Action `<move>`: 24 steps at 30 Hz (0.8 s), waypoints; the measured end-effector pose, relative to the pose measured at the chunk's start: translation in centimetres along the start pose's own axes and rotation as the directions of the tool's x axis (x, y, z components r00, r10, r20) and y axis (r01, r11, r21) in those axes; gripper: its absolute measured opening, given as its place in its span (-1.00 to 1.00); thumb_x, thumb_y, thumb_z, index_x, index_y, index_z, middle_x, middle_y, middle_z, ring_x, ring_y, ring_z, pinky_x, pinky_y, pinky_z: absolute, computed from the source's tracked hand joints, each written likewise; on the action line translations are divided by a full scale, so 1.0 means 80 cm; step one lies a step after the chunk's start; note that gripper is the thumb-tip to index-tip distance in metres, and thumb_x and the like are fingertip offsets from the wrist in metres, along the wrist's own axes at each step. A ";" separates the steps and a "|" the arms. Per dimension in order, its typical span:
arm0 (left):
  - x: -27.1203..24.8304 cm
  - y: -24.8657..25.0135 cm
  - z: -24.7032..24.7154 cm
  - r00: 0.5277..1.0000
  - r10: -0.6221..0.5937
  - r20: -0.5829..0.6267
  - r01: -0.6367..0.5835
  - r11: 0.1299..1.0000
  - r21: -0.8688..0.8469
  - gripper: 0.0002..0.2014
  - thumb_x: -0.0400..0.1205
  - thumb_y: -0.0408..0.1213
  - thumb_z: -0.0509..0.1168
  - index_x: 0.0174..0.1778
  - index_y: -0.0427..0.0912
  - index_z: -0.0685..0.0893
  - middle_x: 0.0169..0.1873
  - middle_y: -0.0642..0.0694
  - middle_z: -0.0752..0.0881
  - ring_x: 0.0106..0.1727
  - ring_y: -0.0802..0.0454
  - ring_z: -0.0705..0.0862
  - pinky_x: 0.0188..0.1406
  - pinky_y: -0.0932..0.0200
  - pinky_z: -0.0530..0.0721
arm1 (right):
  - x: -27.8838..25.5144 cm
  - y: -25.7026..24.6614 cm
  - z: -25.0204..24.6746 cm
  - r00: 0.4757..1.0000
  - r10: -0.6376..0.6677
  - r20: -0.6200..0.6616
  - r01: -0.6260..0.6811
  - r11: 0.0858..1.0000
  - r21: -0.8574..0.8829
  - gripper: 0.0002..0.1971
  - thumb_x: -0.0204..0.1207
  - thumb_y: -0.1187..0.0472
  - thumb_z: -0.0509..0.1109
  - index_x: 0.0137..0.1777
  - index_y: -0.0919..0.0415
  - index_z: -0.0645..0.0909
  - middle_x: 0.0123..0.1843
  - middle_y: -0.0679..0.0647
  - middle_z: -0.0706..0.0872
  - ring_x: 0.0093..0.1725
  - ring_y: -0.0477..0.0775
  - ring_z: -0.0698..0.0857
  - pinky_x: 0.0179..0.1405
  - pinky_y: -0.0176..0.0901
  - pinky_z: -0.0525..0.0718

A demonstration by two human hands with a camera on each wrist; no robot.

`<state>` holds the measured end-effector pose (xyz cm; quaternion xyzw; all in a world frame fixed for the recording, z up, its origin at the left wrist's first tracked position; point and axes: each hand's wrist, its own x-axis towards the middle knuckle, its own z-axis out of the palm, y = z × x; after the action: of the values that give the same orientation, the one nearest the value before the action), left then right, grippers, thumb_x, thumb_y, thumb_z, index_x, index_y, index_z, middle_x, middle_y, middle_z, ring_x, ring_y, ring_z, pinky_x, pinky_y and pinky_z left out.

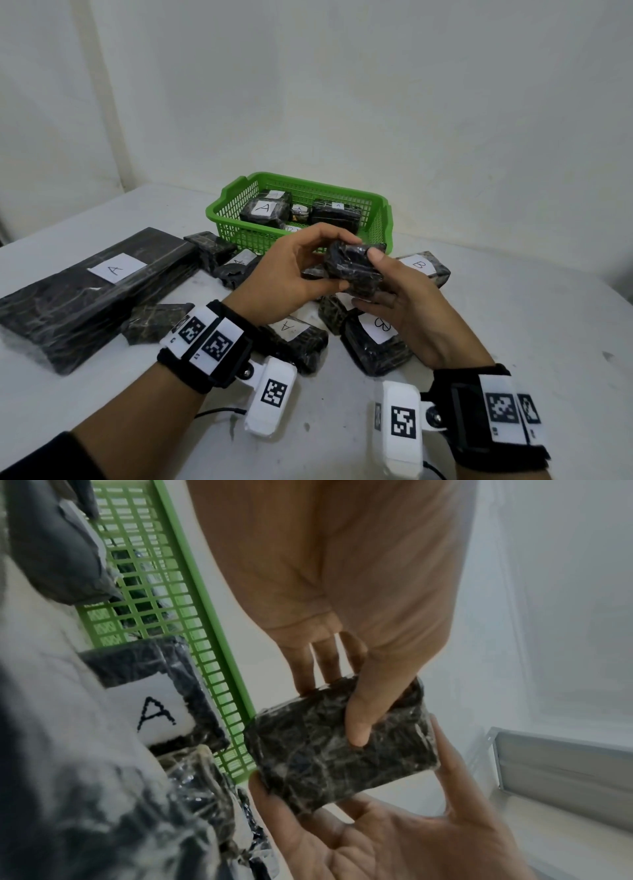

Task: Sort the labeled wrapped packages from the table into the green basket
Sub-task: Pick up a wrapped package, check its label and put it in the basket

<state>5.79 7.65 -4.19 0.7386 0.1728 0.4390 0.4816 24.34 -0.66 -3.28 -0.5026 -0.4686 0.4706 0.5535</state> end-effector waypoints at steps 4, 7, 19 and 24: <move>-0.001 -0.002 -0.009 0.988 -0.106 0.108 0.106 0.994 0.007 -0.21 0.47 -0.18 0.66 0.61 -0.03 0.48 0.54 0.08 0.60 0.58 0.08 0.58 0.58 -0.03 0.57 | 0.006 0.005 -0.004 0.996 -0.074 -0.044 0.075 0.996 0.039 -0.18 0.27 -0.12 0.66 0.48 0.33 0.64 0.31 0.24 0.85 0.30 0.16 0.84 0.34 0.03 0.79; 0.000 -0.007 -0.010 0.959 -0.254 0.127 0.263 0.963 -0.062 -0.07 0.41 0.17 0.55 0.70 0.00 0.39 0.53 0.03 0.63 0.53 0.08 0.63 0.61 -0.11 0.55 | 0.008 0.008 -0.005 0.987 -0.128 -0.096 0.130 0.992 0.009 -0.08 0.10 -0.12 0.71 0.52 0.17 0.62 0.36 0.18 0.82 0.34 0.14 0.83 0.41 0.11 0.75; 0.002 -0.015 -0.010 0.983 -0.177 0.038 0.181 0.972 -0.148 -0.15 0.40 -0.24 0.61 0.65 -0.21 0.47 0.49 -0.10 0.68 0.53 0.04 0.65 0.42 0.18 0.66 | 0.005 0.011 -0.011 0.980 -0.197 -0.008 0.194 0.974 -0.119 0.08 0.02 -0.02 0.82 0.65 -0.05 0.52 0.52 -0.07 0.71 0.48 -0.04 0.72 0.46 0.16 0.73; 0.001 -0.012 -0.013 0.974 -0.209 0.091 0.220 0.965 -0.141 -0.09 0.38 -0.15 0.61 0.68 -0.12 0.42 0.51 -0.02 0.66 0.53 0.07 0.64 0.47 0.12 0.65 | 0.006 0.013 -0.013 0.973 -0.229 0.033 0.231 0.961 -0.155 0.06 0.08 0.11 0.75 0.68 -0.01 0.47 0.54 -0.04 0.69 0.50 -0.09 0.70 0.35 -0.15 0.76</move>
<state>5.17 8.70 -4.81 0.6931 0.2000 0.3678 0.5868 25.41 -0.27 -4.36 -0.4835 -0.5637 0.3684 0.5593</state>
